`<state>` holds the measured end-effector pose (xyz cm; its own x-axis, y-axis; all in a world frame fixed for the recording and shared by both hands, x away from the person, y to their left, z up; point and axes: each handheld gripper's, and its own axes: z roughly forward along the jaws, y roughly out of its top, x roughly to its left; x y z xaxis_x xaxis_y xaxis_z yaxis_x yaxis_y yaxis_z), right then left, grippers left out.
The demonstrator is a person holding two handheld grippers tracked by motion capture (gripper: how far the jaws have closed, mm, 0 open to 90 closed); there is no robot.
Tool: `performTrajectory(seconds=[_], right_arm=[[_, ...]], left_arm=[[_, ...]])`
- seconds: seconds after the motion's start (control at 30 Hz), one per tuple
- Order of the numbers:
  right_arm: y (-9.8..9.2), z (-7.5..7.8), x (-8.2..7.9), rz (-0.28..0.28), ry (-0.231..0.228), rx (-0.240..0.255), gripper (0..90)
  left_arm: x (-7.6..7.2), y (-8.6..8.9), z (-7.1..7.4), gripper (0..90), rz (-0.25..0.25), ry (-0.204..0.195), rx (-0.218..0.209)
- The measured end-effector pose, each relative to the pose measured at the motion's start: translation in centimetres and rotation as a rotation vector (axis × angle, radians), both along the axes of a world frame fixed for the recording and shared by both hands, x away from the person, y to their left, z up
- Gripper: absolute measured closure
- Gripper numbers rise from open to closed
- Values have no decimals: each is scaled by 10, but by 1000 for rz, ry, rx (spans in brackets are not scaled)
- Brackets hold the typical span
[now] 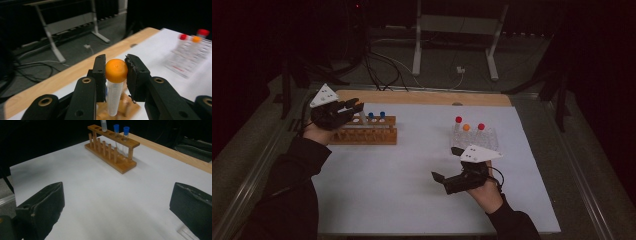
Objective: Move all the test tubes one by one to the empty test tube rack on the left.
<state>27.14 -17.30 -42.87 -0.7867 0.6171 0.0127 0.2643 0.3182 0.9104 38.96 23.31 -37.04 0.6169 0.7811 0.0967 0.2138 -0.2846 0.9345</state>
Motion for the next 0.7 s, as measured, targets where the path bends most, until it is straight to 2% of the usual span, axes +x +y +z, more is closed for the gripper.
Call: performTrajectory(seconds=[0.13,0.17,0.3,0.33,0.4,0.43,0.7], right_arm=[[0,0,-1,4,-4,1,0],[-1,0,0,5,-4,3,0],[-2,0,0,3,-3,6,0],[-2,0,0,3,-3,5,0],[-2,0,1,4,-3,4,0],[-3,0,1,4,-1,6,0],[-4,-1,1,3,2,10,0]], left_arm=[[13,6,-4,720,46,0,-25],[16,6,-5,719,62,-6,-18],[27,8,-13,719,96,13,-29],[29,9,-16,719,93,23,-47],[32,8,-22,720,108,25,-32],[34,8,-26,720,103,34,-49],[40,2,-50,719,112,69,-38]])
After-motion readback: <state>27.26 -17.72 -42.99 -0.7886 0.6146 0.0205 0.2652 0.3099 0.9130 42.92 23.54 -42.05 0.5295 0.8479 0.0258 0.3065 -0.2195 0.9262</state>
